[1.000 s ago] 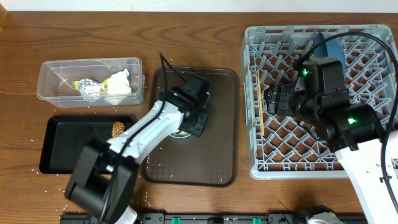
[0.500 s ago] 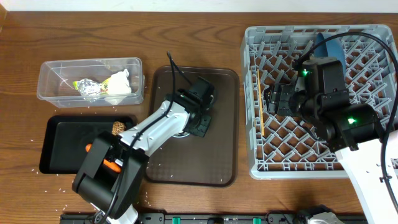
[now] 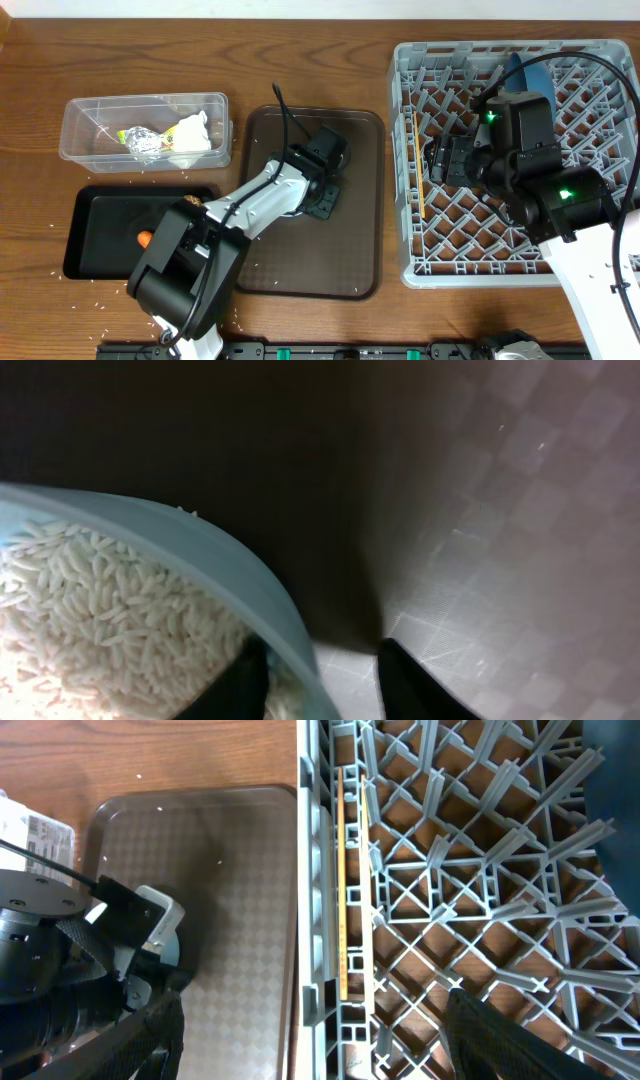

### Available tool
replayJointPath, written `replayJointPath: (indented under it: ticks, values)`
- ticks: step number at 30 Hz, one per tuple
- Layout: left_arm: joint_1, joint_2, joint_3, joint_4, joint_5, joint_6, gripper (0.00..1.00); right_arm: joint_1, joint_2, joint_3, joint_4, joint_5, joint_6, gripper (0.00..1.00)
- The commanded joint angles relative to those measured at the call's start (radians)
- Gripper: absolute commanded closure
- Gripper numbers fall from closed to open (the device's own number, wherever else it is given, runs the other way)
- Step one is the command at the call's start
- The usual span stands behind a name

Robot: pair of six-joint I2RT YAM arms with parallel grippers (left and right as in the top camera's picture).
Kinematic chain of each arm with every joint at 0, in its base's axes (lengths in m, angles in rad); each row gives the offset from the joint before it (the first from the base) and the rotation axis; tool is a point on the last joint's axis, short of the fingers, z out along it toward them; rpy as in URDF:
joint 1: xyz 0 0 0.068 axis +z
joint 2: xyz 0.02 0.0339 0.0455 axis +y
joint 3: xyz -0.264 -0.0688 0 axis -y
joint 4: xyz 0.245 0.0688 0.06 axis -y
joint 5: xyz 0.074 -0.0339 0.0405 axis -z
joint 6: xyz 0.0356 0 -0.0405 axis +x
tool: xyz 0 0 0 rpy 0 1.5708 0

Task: Sort waste into correct bins and load items into the dishwasher rack
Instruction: 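Lift rice bowl with left gripper and move it over the black tray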

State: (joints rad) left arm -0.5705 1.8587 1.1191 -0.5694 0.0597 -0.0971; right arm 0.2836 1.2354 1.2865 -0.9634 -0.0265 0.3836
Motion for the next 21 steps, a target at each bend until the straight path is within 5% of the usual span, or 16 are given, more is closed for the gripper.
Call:
replayJointPath:
  ticks: [1, 8, 13, 21]
  values:
    - [0.003, 0.011, -0.016, -0.008, -0.02, 0.003, 0.55, -0.017, 0.001, 0.008, -0.002, 0.011, 0.013, 0.23]
    - [0.003, 0.011, -0.016, -0.008, 0.039, 0.003, 0.54, -0.017, 0.001, 0.007, -0.001, 0.011, 0.013, 0.23]
    - [0.003, 0.011, -0.016, -0.012, 0.037, 0.003, 0.93, -0.017, 0.001, 0.008, 0.001, 0.011, 0.012, 0.23]
    - [0.003, 0.003, -0.012, -0.05, 0.037, 0.003, 0.94, -0.017, 0.001, 0.008, 0.002, 0.012, 0.012, 0.22]
